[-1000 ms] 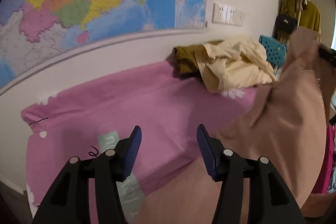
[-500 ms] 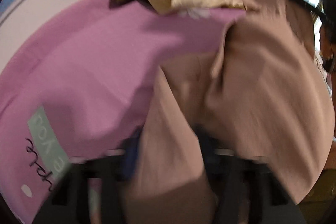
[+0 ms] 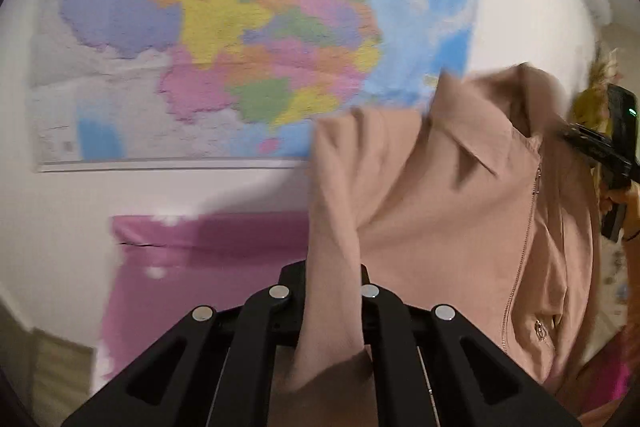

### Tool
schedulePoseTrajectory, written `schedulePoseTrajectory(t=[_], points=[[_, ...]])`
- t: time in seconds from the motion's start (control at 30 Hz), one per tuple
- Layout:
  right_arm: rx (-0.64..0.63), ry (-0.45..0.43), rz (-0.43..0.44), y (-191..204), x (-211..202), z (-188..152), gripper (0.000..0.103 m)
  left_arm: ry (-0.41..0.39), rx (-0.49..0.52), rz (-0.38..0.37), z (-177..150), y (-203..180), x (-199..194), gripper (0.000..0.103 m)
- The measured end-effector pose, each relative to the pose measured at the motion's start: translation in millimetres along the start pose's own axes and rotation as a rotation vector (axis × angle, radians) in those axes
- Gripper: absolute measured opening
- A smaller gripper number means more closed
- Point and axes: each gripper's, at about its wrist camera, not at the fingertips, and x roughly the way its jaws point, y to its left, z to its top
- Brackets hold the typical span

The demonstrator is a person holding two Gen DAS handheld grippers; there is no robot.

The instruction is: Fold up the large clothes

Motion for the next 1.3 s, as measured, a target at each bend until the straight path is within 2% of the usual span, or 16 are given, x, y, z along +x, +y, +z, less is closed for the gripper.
schedulePoseTrajectory(t=[0.1,0.17,0.2,0.3,0.4,0.5,0.67,0.7,0.77,0.87,0.97,1.07,1.17,1.2,1.27,1.3], points=[[0.047,0.218,0.046,8.3,93.6,-42.3,0.008,0.192,0.031,0.061,-36.3,0.1,50.8,0.004],[0.075,0.368,0.043,17.7,157.7,-88.9,0.008,0.327,0.026,0.085,-60.9,7.1,87.6,0.004],[0.072,0.417,0.036,22.8,178.1,-106.4,0.008,0.414,0.027,0.117,-78.6,9.5,113.5,0.004],[0.106,0.512,0.018,30.3,221.7,-146.5,0.008,0.515,0.046,0.169,-103.1,14.0,148.2,0.004],[0.142,0.504,-0.002,23.8,228.6,-146.9,0.008,0.504,0.024,0.138,-99.6,19.4,143.5,0.004],[0.085,0.462,-0.044,20.5,227.7,-128.5,0.007,0.479,0.006,0.146,-86.6,22.2,142.8,0.004],[0.009,0.288,-0.112,18.0,215.5,-72.5,0.006,0.366,-0.023,0.116,-55.5,22.8,142.6,0.004],[-0.001,0.287,-0.109,18.6,217.0,-69.1,0.006,0.335,-0.003,0.101,-48.1,19.7,139.6,0.005],[-0.022,0.354,-0.120,20.9,228.8,-80.2,0.007,0.314,0.002,0.087,-36.3,23.2,142.2,0.023],[-0.098,0.464,-0.119,33.4,241.4,-111.9,0.007,0.267,0.023,0.142,-18.8,30.8,148.3,0.030],[-0.103,0.476,-0.089,37.2,235.1,-126.0,0.008,0.248,0.056,0.144,1.2,32.6,161.9,0.042],[-0.034,0.455,-0.051,28.5,224.4,-121.7,0.008,0.308,0.094,0.064,12.3,35.6,203.8,0.062],[0.014,0.426,-0.007,21.7,209.1,-110.7,0.008,0.493,0.141,0.013,-0.2,28.9,264.6,0.069],[0.019,0.420,-0.001,20.4,205.3,-109.2,0.008,0.596,0.138,-0.007,-9.5,29.3,290.0,0.069],[0.019,0.420,0.000,18.1,201.6,-108.5,0.008,0.699,0.097,-0.050,-23.4,33.3,315.6,0.066],[0.024,0.415,0.003,13.5,195.3,-107.2,0.008,0.659,0.112,-0.050,-23.1,31.6,315.5,0.061]])
